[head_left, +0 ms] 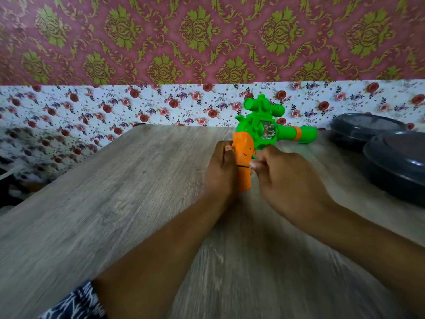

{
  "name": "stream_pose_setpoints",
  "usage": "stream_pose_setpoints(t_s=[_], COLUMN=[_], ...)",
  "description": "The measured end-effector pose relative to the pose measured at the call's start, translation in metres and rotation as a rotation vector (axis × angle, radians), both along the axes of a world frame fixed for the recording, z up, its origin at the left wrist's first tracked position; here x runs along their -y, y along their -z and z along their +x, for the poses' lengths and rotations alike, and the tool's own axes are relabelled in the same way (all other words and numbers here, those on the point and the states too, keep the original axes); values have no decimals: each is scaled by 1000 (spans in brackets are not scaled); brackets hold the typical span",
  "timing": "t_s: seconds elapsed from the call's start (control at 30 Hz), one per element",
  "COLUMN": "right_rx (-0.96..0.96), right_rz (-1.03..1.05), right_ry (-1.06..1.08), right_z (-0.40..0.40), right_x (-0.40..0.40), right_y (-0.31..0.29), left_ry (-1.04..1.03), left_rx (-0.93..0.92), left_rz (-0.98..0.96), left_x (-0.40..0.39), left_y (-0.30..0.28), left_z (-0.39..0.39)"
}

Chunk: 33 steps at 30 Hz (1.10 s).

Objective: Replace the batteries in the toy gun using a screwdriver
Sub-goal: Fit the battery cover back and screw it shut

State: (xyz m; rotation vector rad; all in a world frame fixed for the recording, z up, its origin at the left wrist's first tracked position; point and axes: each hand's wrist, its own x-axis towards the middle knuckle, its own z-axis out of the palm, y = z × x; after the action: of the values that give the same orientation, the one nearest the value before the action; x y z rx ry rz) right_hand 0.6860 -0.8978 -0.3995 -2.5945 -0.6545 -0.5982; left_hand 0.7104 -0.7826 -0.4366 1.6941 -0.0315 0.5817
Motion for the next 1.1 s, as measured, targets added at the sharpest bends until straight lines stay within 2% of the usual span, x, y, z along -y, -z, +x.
stream_pose_setpoints(t_s=[0.07, 0.1, 0.17, 0.23, 0.33, 0.47, 0.53, 0.63, 0.7, 0.83, 0.87, 1.0, 1.1], right_rx=[-521, -714, -824, -664, -292, 84, 252, 510, 598, 644, 595, 342, 88], right_rz=[511, 696, 810, 627, 214, -190, -297, -290, -370, -456, -407, 18, 28], right_ry=[-3, -10, -34, -78, -156, -118, -119, -173, -222, -190, -161, -68, -170], right_z=[4, 3, 1, 0, -3, -5, -6, -2, 3, 3, 3, 3, 1], right_x=[-2, 0, 3, 1, -3, -5, -4, 4, 9, 12, 10, 5, 4], right_y=[-4, -8, -10, -9, -9, -6, -7, -9, -6, 1, 2, -5, -12], left_ry=[-1, -8, -22, 6, 26, 52, 87, 109, 109, 100, 109, 131, 116], left_rx=[8, 15, 4, -12, -65, -76, -50, -20, 11, -8, 9, 64, 37], left_rz=[65, 101, 119, 31, -146, -208, -230, -247, -227, -221, -185, -75, -81], left_x=[1, 1, 2, 1, -1, -4, -4, -3, -1, -3, -3, 2, 2], left_y=[-2, -1, 0, 2, 0, 0, 0, 0, 0, 0, 0, 1, 0], left_z=[-2, -2, -1, 1, 6, 6, 5, 4, 2, 2, 1, -2, -1])
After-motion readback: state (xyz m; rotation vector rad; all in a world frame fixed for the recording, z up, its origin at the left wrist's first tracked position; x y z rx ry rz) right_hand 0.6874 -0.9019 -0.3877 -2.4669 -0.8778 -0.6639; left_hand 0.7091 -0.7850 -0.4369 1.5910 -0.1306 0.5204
